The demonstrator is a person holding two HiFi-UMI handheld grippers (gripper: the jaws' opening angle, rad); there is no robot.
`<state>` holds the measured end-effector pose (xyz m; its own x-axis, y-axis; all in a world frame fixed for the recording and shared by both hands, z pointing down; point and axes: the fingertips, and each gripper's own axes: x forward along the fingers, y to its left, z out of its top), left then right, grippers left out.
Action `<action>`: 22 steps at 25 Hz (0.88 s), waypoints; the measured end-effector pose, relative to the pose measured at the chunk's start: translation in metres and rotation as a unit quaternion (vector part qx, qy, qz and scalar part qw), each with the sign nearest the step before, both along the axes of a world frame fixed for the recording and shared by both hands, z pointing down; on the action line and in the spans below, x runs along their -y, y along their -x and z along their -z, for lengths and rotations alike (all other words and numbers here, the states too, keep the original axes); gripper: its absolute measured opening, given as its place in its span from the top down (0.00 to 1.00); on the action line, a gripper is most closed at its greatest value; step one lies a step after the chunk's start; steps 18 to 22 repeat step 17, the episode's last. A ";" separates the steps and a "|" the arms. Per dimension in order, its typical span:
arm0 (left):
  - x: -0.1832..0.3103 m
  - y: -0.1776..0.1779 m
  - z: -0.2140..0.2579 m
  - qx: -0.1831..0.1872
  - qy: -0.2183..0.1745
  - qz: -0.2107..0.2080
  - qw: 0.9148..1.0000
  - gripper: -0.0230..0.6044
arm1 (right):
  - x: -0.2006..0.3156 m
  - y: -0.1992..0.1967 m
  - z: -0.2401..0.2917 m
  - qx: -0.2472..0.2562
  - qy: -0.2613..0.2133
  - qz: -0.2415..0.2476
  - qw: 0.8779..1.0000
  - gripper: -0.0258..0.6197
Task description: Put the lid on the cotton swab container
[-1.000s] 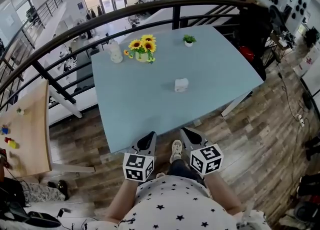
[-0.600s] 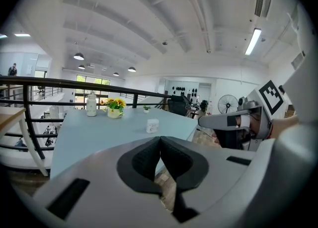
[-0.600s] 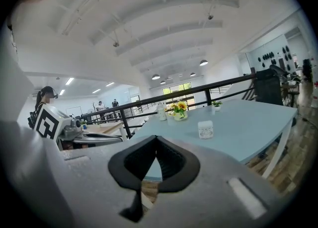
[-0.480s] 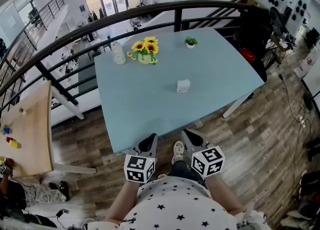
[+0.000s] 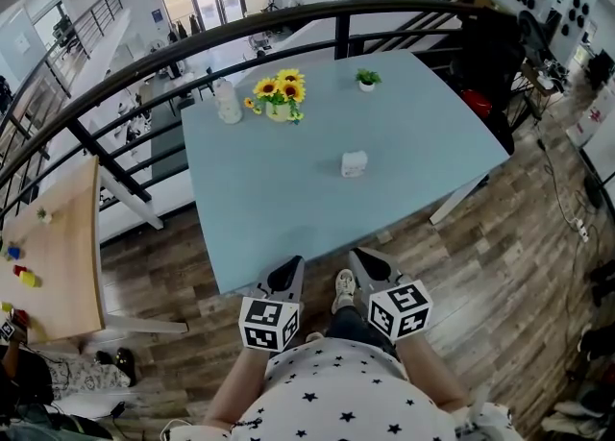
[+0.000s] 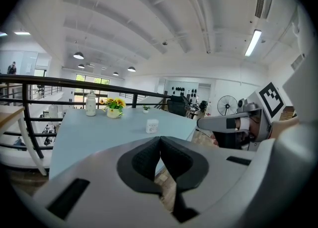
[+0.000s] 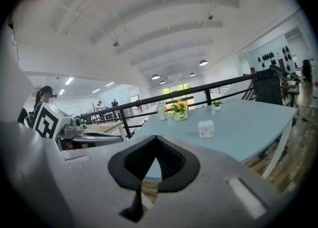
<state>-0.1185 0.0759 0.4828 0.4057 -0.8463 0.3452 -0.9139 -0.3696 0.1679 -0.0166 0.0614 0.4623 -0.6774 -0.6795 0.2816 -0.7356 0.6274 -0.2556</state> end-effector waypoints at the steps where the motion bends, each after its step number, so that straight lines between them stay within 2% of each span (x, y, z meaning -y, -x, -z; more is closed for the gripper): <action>1: 0.000 0.000 0.001 -0.001 0.000 0.001 1.000 0.96 | 0.000 0.000 0.001 0.001 0.000 0.000 1.000 0.95; 22: 0.000 -0.007 0.008 -0.007 -0.006 -0.004 1.000 0.96 | -0.003 -0.004 0.006 0.006 -0.006 0.003 1.000 0.95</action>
